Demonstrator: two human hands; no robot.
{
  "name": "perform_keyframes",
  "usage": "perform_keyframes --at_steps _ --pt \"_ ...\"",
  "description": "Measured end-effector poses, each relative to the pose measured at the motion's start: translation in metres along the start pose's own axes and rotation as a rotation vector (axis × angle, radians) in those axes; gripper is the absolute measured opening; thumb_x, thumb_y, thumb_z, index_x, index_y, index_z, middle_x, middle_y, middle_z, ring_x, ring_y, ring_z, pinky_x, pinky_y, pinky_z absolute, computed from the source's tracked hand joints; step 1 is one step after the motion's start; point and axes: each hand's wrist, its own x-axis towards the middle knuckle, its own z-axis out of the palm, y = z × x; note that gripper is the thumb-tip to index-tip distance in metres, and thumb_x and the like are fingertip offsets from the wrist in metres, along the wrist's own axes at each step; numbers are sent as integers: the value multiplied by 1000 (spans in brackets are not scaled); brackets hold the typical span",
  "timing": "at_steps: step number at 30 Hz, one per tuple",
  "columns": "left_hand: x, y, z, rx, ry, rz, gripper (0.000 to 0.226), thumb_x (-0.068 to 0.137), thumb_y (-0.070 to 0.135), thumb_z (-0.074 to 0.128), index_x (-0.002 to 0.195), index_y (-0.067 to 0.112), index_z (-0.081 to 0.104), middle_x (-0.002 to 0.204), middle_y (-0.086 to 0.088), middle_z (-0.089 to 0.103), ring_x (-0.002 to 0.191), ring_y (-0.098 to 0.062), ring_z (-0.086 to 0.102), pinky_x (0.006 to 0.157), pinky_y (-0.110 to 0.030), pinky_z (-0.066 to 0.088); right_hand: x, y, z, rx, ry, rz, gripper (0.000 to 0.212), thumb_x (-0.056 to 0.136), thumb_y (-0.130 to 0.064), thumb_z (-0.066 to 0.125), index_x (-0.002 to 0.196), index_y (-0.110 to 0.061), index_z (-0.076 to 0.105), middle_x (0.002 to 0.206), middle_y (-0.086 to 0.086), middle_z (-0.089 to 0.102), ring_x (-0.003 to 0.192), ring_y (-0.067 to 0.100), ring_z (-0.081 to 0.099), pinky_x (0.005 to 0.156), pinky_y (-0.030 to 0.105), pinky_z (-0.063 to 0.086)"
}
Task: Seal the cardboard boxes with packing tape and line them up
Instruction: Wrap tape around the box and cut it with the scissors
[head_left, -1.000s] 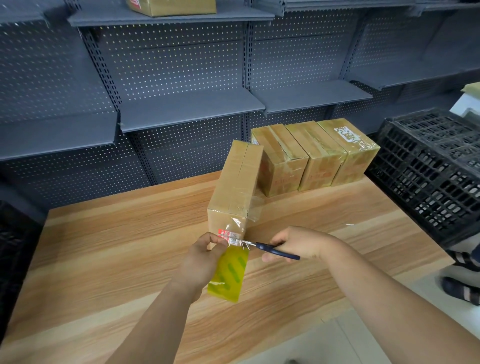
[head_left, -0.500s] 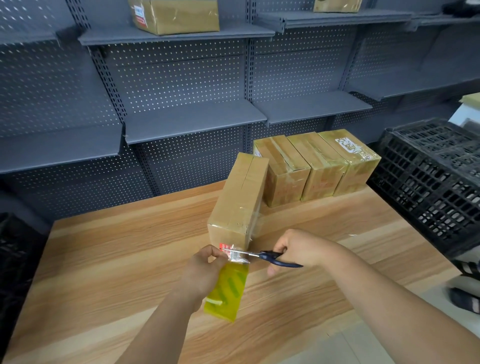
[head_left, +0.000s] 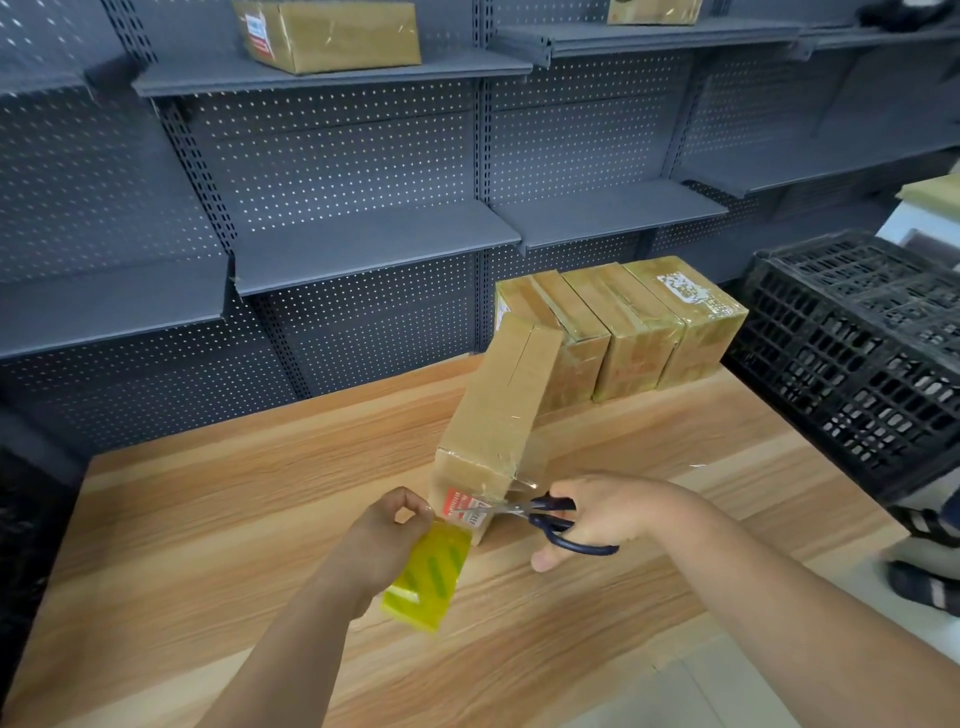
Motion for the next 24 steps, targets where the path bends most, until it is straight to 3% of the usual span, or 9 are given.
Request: perform_keyframes --at_steps 5,8,13,19,24 --pt "5 0 4 14 -32 19 16 96 36 54 85 26 60 80 -4 60 70 -18 48 65 -31 35 4 -5 -3 -34 5 -11 54 61 -78 71 87 -35 52 98 -13 54 89 10 55 74 29 46" --pt "6 0 8 16 -55 38 17 98 35 52 87 24 60 77 2 57 69 -16 45 63 -30 33 6 -9 -10 -99 18 -12 68 57 -83 68 103 -34 59 108 -12 56 99 15 56 80 31 47" --pt "12 0 13 -31 -40 44 20 96 43 56 79 35 62 98 11 69 82 -15 54 68 -29 38 9 -14 -22 -188 -14 -4 63 63 -81 68 98 -29 61 105 -7 60 97 19 56 82 33 36" --pt "17 11 16 -18 -34 45 20 99 37 53 91 20 60 90 1 64 74 -15 44 63 -27 33 19 -11 -22 -228 -1 23 69 54 -87 66 98 -34 61 104 -11 60 99 20 55 84 34 43" --pt "22 7 14 13 -58 30 17 98 38 54 86 27 60 84 -3 64 71 -17 46 64 -30 33 19 -2 -20 -216 -13 24 67 55 -85 67 99 -36 56 109 -13 56 103 18 52 88 33 36"
